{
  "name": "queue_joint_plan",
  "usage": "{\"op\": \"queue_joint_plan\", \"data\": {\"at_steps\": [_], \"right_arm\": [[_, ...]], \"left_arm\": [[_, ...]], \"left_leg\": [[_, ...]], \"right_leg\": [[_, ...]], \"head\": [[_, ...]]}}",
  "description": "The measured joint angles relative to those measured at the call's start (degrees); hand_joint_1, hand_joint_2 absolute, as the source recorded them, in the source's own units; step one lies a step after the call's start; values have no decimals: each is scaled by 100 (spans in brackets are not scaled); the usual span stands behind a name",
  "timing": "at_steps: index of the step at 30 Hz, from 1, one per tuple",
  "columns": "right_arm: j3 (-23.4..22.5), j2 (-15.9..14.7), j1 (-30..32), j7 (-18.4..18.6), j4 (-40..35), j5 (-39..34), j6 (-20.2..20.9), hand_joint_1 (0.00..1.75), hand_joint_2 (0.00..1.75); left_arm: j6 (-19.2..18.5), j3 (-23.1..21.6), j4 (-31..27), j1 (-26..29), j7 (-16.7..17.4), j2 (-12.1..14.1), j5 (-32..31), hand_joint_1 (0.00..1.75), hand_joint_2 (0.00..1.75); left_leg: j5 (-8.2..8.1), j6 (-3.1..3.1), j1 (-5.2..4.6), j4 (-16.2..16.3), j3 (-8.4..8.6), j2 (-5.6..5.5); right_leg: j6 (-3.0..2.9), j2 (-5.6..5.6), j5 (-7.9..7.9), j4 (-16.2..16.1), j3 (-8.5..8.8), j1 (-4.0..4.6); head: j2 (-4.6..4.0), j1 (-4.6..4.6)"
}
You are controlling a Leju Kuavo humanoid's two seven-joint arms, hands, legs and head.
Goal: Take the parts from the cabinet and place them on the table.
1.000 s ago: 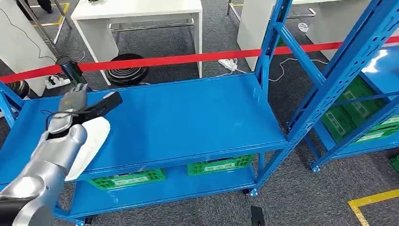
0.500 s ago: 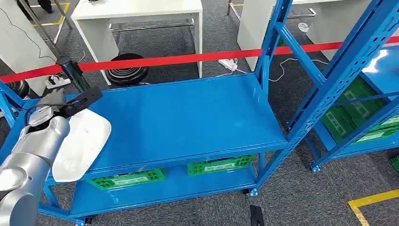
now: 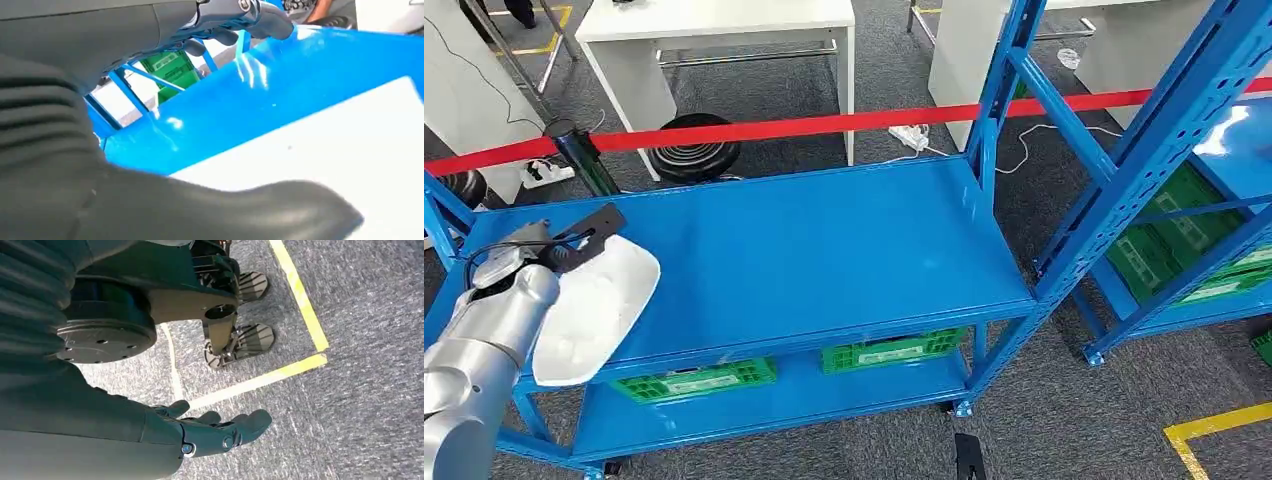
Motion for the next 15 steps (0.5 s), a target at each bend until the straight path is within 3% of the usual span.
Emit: {"op": "queue_joint_plan", "data": {"at_steps": [8,15], "right_arm": [[0,0,-4,9,0,37,-15,0,175],[2,0,-6,44,0,74,-46,0,175]], "left_arm": [[-79,79,2,22,-63,0,9,0,175],[-192,135,2,24,-363,-20,98,0,175]], "left_leg": [[0,0,0,0,0,0],[0,0,0,0,0,0]], "right_leg": [[0,0,0,0,0,1],[0,0,0,0,-1,0]], "head": [[0,0],[0,0]]}}
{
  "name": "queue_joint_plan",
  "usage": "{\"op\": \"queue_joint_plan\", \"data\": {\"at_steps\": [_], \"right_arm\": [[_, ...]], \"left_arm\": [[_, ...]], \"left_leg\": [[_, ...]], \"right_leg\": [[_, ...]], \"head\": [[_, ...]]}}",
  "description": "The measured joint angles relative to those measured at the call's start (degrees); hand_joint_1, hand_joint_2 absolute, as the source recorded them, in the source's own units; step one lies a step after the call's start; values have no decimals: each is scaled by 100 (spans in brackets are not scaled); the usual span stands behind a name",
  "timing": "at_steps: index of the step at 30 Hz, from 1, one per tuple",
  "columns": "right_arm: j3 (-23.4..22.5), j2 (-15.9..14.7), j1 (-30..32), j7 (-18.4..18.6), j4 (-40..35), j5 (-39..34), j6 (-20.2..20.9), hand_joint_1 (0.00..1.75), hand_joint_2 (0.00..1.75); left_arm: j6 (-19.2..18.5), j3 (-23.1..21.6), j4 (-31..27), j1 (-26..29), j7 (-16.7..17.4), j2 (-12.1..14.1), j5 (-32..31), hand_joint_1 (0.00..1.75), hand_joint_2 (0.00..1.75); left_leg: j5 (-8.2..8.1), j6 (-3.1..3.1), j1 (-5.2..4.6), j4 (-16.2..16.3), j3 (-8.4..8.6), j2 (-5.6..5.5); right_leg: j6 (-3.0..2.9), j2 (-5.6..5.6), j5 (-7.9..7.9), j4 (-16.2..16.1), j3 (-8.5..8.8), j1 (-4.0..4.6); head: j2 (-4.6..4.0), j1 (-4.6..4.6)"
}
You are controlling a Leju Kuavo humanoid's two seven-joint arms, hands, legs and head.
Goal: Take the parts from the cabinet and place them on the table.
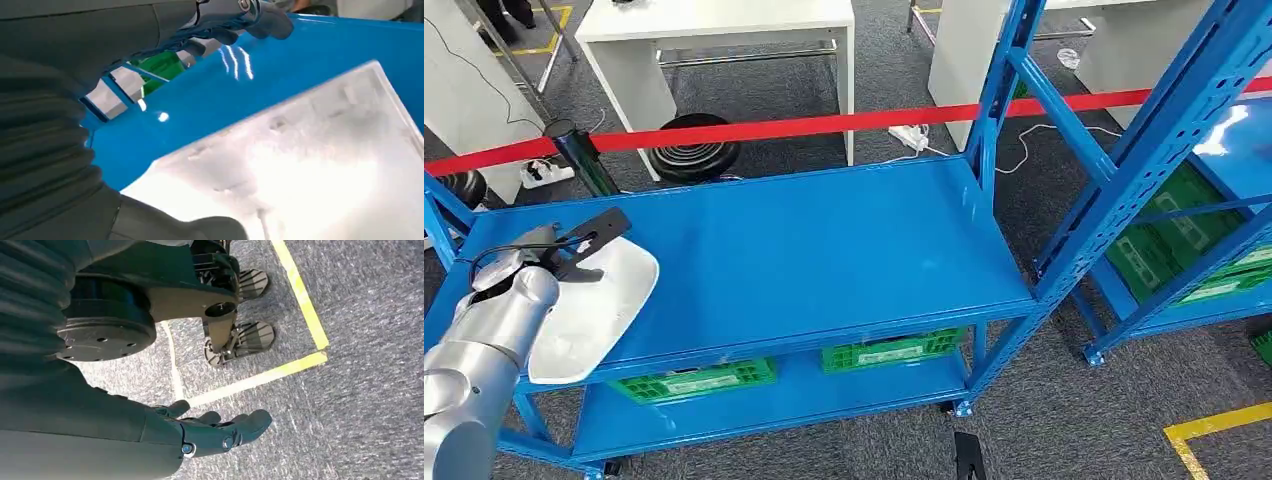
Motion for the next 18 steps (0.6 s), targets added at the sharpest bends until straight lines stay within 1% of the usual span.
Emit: {"op": "queue_joint_plan", "data": {"at_steps": [7,18], "right_arm": [[0,0,-31,15,0,18,-35,0,175],[0,0,-68,-20,0,-24,-61,0,175]], "left_arm": [[-59,37,0,-1,-37,-44,31,0,175],[-363,127,0,-4,50,-125,46,0,175]], "left_leg": [[0,0,0,0,0,0],[0,0,0,0,0,1]], "right_leg": [[0,0,0,0,0,0],[0,1,0,0,-1,0]], "head": [[0,0],[0,0]]}}
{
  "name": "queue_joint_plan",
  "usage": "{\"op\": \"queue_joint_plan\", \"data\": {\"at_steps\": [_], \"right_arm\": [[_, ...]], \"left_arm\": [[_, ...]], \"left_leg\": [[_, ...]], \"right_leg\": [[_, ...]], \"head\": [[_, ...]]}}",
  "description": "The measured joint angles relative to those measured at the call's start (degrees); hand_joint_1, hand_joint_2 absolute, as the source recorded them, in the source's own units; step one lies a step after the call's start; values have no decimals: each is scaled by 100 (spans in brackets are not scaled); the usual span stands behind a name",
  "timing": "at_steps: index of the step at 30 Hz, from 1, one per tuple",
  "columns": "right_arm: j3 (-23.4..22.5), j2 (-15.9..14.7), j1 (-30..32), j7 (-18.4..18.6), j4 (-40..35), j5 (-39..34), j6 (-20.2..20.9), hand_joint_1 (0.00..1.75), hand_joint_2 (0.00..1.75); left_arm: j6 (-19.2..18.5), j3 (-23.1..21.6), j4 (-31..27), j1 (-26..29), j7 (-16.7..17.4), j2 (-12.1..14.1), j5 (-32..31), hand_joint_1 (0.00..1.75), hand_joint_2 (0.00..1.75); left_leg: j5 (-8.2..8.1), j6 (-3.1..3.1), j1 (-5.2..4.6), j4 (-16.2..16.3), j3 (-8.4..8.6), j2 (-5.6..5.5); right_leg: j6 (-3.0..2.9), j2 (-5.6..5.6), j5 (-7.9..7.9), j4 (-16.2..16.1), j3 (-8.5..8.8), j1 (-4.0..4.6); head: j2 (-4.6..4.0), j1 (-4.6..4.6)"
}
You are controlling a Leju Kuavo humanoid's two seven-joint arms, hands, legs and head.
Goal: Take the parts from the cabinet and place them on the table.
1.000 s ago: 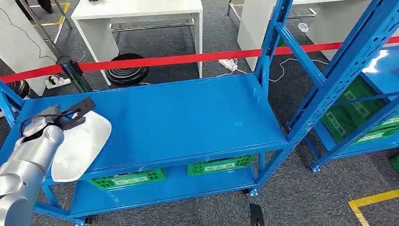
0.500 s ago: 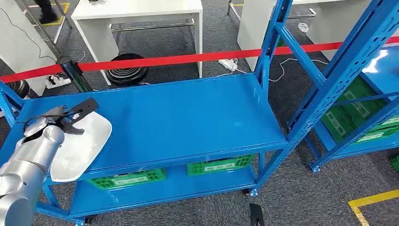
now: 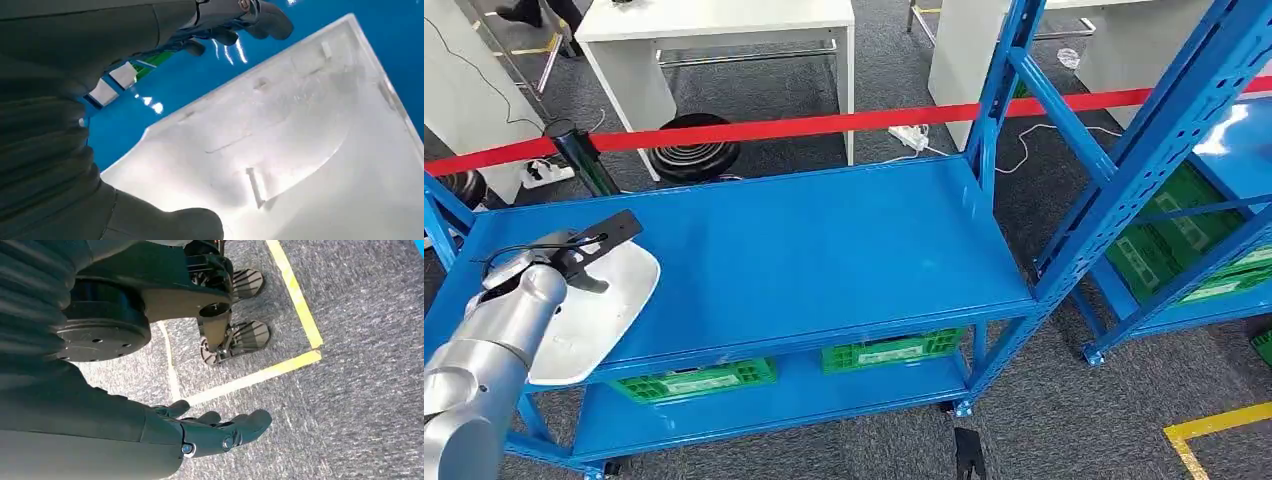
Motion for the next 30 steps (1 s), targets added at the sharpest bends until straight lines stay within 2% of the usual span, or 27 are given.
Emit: {"op": "queue_joint_plan", "data": {"at_steps": [1,2,9,30], "right_arm": [[0,0,-1,0,0,-5,-11,0,175],[0,0,-2,0,0,-9,-18,0,175],[0,0,-6,-17,0,-20,-103,0,175],[0,0,-19,-35,0,-42,-230,0,175]], "left_arm": [[-9,4,0,0,17,-11,0,0,175],[-39,7,0,-2,37,-22,0,175,175],[-184,63,0,-10,-31,-105,44,175,175],[-90,133,-2,-13,-127,-162,-105,175,175]], "left_leg": [[0,0,0,0,0,0],[0,0,0,0,0,0],[0,0,0,0,1,0],[0,0,0,0,0,0]], "right_leg": [[0,0,0,0,0,0],[0,0,0,0,0,0],[0,0,0,0,0,-1],[0,0,0,0,0,-1]], "head": [[0,0],[0,2],[0,0],[0,0]]}}
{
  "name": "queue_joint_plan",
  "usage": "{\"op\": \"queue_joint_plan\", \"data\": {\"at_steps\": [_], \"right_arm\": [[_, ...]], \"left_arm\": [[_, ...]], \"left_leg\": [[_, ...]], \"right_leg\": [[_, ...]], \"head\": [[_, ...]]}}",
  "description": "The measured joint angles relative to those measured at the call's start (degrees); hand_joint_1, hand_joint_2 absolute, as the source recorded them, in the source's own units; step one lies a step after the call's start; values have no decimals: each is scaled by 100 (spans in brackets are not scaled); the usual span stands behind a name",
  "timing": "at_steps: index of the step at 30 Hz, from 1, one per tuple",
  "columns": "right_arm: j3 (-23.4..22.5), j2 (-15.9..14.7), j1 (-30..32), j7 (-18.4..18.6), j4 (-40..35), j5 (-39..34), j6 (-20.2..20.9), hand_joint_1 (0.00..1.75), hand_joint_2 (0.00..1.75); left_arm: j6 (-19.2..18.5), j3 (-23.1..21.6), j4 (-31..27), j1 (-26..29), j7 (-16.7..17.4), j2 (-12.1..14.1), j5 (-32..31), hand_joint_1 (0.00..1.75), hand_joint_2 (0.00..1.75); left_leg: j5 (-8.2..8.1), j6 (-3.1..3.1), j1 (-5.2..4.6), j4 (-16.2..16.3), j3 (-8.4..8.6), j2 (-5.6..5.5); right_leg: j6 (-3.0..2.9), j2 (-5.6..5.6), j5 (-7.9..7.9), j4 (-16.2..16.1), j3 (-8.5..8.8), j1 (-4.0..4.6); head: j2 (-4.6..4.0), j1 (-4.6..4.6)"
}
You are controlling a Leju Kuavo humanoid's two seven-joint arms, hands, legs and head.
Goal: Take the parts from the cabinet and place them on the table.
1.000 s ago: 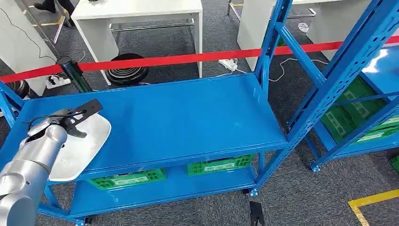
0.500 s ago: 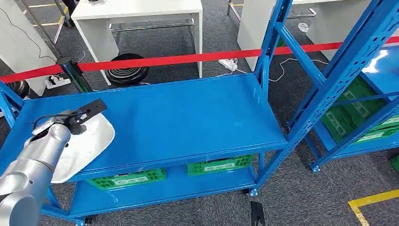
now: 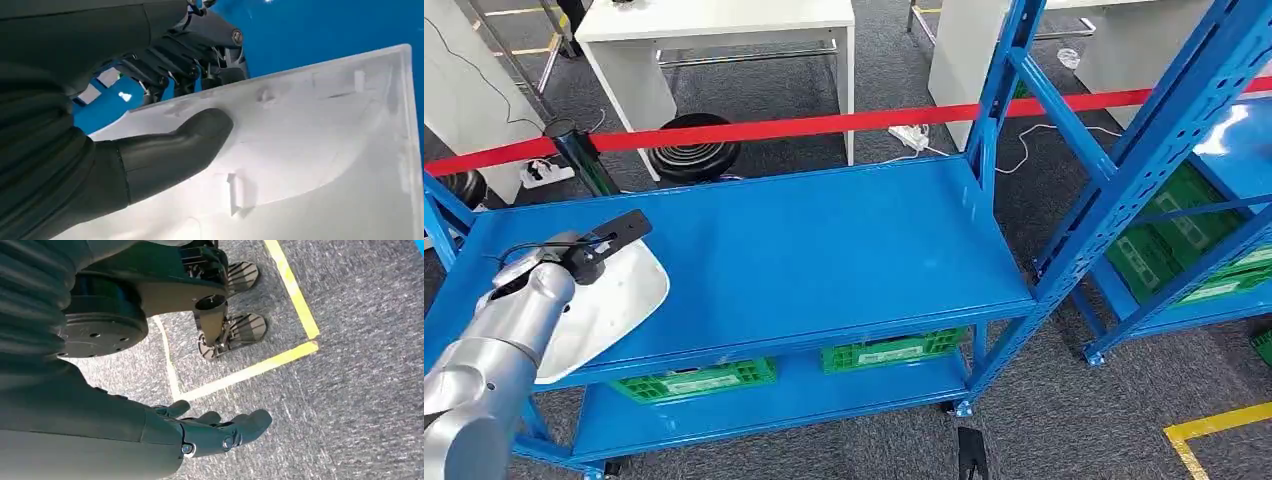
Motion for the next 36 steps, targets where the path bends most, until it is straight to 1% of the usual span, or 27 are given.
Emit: {"op": "queue_joint_plan", "data": {"at_steps": [5,12,15,17,20,24,25,26,28,29,31,33,34,36], "right_arm": [[0,0,-2,-35,0,-18,-46,0,175],[0,0,-9,-31,0,33,-33,0,175],[0,-2,-11,-22,0,33,-20,0,175],[0,-2,-10,-24,0,24,-20,0,175],[0,-4,-9,-55,0,-4,-20,0,175],[-2,-7,-8,-66,0,20,-9,0,175],[0,-7,-8,-63,0,33,-9,0,175],[0,-7,-10,-57,0,39,-9,0,175],[0,-7,-10,-52,0,68,-20,0,175],[0,-7,-10,-57,0,68,-26,0,175],[0,-7,-10,-77,0,68,-41,0,175],[-2,-7,-10,-90,0,68,-46,0,175],[-2,-7,-9,-90,0,68,-46,0,175],[-2,-7,-4,-83,0,66,-44,0,175]], "left_arm": [[118,0,0,-2,-15,-98,-24,175,175],[160,0,0,-2,-85,-111,-22,175,175],[162,0,0,-4,-144,-114,-24,175,175],[236,0,0,-3,-232,-118,-46,175,175],[646,0,-15,-3,-428,-140,-120,175,175],[1229,-20,-15,6,-494,-146,-492,175,175],[1367,-53,-15,10,-461,-142,-679,175,175],[1542,-156,-15,17,-373,-138,-1010,175,175],[1925,-443,-15,33,-256,-111,-1568,175,175],[2047,-567,-15,38,-234,-105,-1713,175,175],[2210,-746,-13,52,-210,-96,-1836,175,175],[2278,-890,-13,68,-210,-96,-1840,175,175],[2332,-922,-13,79,-258,-96,-1825,175,175],[2574,-935,-15,94,-463,-103,-1657,175,175]], "left_leg": [[0,0,-1,0,0,0],[0,0,0,0,0,0],[0,0,0,0,0,0],[0,0,0,0,-1,0],[0,0,0,0,-1,0],[0,0,-1,0,-1,1],[0,0,-1,0,-1,0],[0,0,0,0,-1,-1],[0,0,0,0,-2,-1],[0,0,0,0,-2,-1],[0,0,0,0,-2,-1],[0,0,0,0,-2,0],[0,0,0,0,-1,0],[0,0,0,0,-1,0]], "right_leg": [[0,0,0,0,0,-1],[0,0,0,0,0,0],[0,0,0,0,0,0],[0,0,0,0,-1,0],[0,0,0,0,0,0],[0,1,0,0,0,-1],[0,0,0,0,0,0],[0,-1,0,0,0,0],[0,-1,0,0,0,0],[0,-1,0,0,0,0],[0,-1,0,0,0,0],[0,0,0,0,0,0],[0,1,0,0,-1,0],[0,0,0,0,-2,0]], "head": [[0,0],[0,0],[0,0],[0,0],[0,0],[0,0],[0,0],[0,2],[0,0],[0,0],[0,0],[0,0],[0,0],[0,0]]}}
